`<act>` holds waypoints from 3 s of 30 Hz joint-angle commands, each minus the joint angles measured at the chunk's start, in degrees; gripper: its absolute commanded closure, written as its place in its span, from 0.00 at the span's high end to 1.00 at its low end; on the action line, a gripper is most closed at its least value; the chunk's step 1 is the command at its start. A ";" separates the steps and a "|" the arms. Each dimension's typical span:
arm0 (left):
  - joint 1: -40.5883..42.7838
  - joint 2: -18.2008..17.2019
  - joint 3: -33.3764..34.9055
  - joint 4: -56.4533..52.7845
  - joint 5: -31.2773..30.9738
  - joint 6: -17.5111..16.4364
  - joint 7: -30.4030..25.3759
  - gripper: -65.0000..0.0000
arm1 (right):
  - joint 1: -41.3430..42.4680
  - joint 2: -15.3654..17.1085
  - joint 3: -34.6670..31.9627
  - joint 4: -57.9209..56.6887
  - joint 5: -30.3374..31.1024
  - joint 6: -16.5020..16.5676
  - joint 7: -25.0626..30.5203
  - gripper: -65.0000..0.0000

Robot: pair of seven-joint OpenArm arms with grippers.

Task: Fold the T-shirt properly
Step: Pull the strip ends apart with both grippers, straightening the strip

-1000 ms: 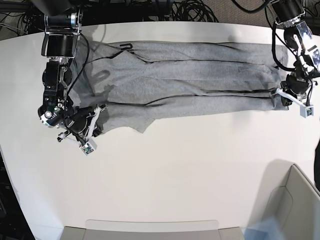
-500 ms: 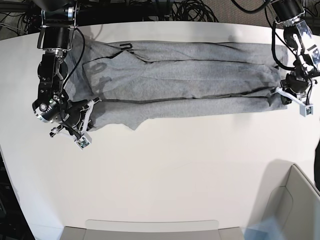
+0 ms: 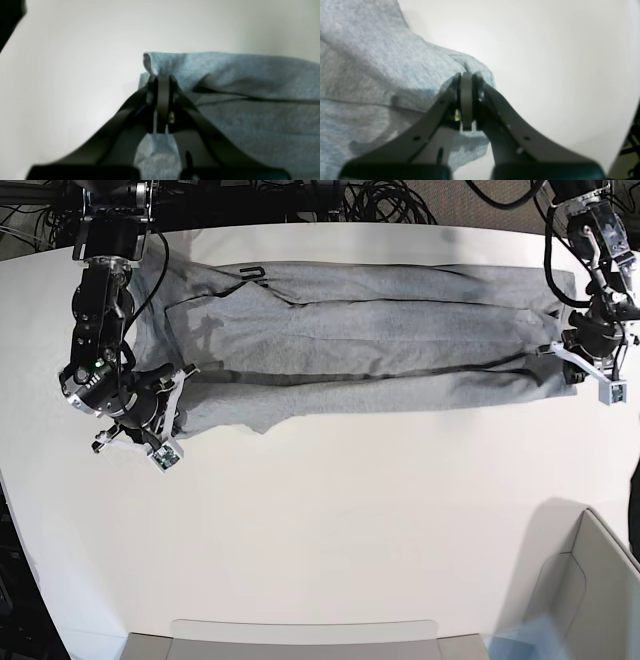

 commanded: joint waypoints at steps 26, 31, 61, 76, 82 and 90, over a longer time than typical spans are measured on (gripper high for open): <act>4.71 -1.09 -5.00 2.01 -0.45 -0.11 4.97 0.00 | -9.74 0.45 10.87 13.45 0.29 4.17 -10.43 0.00; 5.59 -1.18 -4.92 2.01 -0.45 -0.11 4.97 0.00 | -12.55 0.89 11.05 14.50 0.29 4.17 -10.43 0.00; 6.47 -1.26 -4.39 0.86 -0.63 0.42 4.44 0.28 | -15.36 1.95 10.87 9.23 0.20 4.17 -6.74 0.32; 6.91 -2.41 -4.30 6.93 -1.95 -0.55 5.94 0.29 | -14.04 2.65 10.87 5.97 0.20 4.17 -6.56 0.32; 6.47 -6.54 -4.30 -0.01 -16.37 -4.07 7.17 0.34 | -13.96 2.83 10.87 5.97 0.20 4.17 -6.56 0.32; 3.74 -11.55 1.85 -13.29 -16.80 -3.98 2.42 0.34 | -14.22 2.83 10.87 5.97 0.20 4.17 -6.56 0.32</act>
